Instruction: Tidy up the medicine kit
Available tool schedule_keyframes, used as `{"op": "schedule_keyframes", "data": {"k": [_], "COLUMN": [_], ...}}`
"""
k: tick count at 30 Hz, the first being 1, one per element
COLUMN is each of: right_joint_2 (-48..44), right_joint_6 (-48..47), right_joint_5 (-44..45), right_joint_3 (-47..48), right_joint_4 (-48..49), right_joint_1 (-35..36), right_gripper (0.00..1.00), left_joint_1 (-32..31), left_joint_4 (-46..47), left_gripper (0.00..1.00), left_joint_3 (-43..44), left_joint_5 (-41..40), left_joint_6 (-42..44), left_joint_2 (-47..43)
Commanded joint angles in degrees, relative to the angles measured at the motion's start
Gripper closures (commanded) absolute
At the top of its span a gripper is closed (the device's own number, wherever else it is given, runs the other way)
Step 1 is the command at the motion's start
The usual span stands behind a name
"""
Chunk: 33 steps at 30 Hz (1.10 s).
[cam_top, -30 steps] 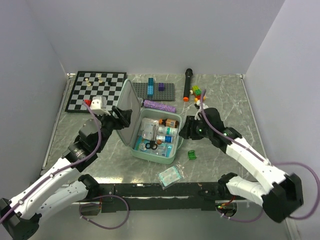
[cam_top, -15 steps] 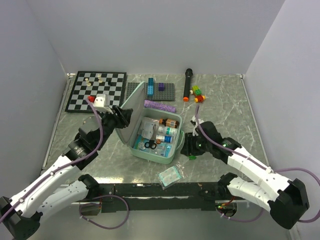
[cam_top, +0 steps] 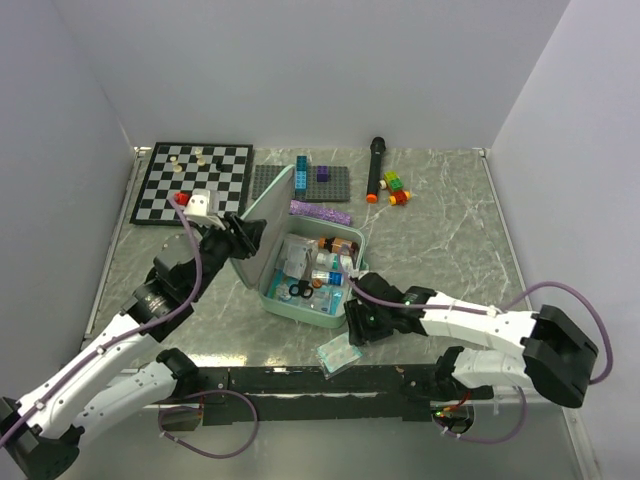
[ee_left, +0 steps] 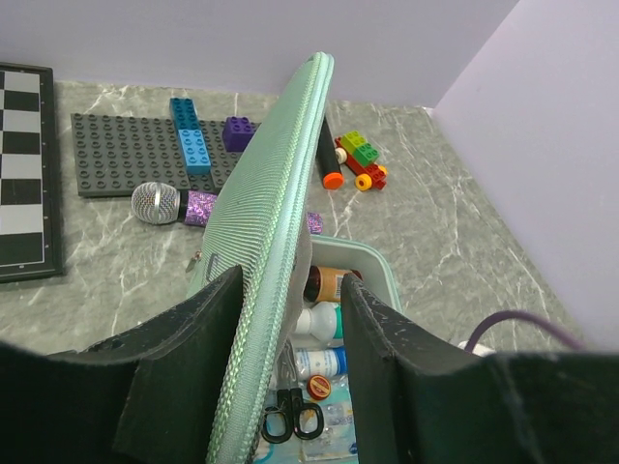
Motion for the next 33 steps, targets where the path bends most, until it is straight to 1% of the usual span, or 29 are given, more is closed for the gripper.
{"op": "schedule_keyframes", "data": {"k": [1, 4, 5, 8, 11, 15, 17, 18, 19, 22, 25, 29, 33], "right_joint_2": [2.73, 3.69, 4.13, 5.45, 5.89, 6.77, 7.21, 7.39, 7.39, 6.60, 8.35, 13.97, 17.49], "right_joint_6": [4.71, 6.82, 7.18, 7.36, 7.18, 7.18, 7.44, 7.71, 8.32, 9.90, 10.87, 12.98, 16.22], "right_joint_5": [8.10, 9.78, 9.96, 9.96, 9.70, 9.08, 8.91, 8.99, 9.43, 11.01, 12.24, 14.35, 16.20], "right_joint_3": [-0.92, -1.88, -1.97, -1.97, -1.89, -2.24, -2.33, -2.15, -1.98, -1.80, -0.40, 2.06, 4.35], "right_joint_4": [1.16, 2.13, 2.13, 2.30, 2.13, 1.43, 0.90, 0.46, -0.33, -1.73, -3.58, -6.39, -9.47], "right_joint_1": [2.75, 3.20, 3.11, 3.28, 3.37, 3.98, 4.69, 5.13, 5.65, 7.23, 8.99, 12.50, 15.93], "right_gripper": [0.41, 0.40, 0.40, 0.41, 0.48, 0.61, 0.62, 0.62, 0.60, 0.45, 0.39, 0.39, 0.46], "left_joint_1": [0.09, 0.00, 0.00, 0.09, 0.09, 0.00, 0.09, 0.00, 0.00, 0.00, 0.09, 0.09, 0.09], "left_joint_4": [2.13, 2.13, 0.57, 0.02, -0.24, -0.59, -0.59, -0.59, -0.59, -0.77, -0.94, -1.64, -3.23], "left_gripper": [0.59, 0.59, 0.59, 0.59, 0.59, 0.59, 0.59, 0.59, 0.59, 0.59, 0.58, 0.58, 0.57], "left_joint_3": [0.64, -0.07, -0.16, -0.33, -0.33, 0.02, -0.07, -0.07, -0.07, -0.24, -0.77, -0.86, -0.68], "left_joint_5": [1.04, 0.33, 0.24, -0.11, -0.37, -0.64, -0.64, -0.72, -0.72, -0.99, -1.16, -1.60, -2.22], "left_joint_6": [-1.09, -1.44, -1.53, -1.62, -1.62, -1.62, -1.62, -1.62, -1.70, -1.97, -2.41, -2.93, -3.37], "left_joint_2": [-2.66, -3.80, -4.07, -4.68, -4.86, -4.69, -4.69, -4.69, -4.77, -5.12, -5.91, -6.71, -7.23]}}
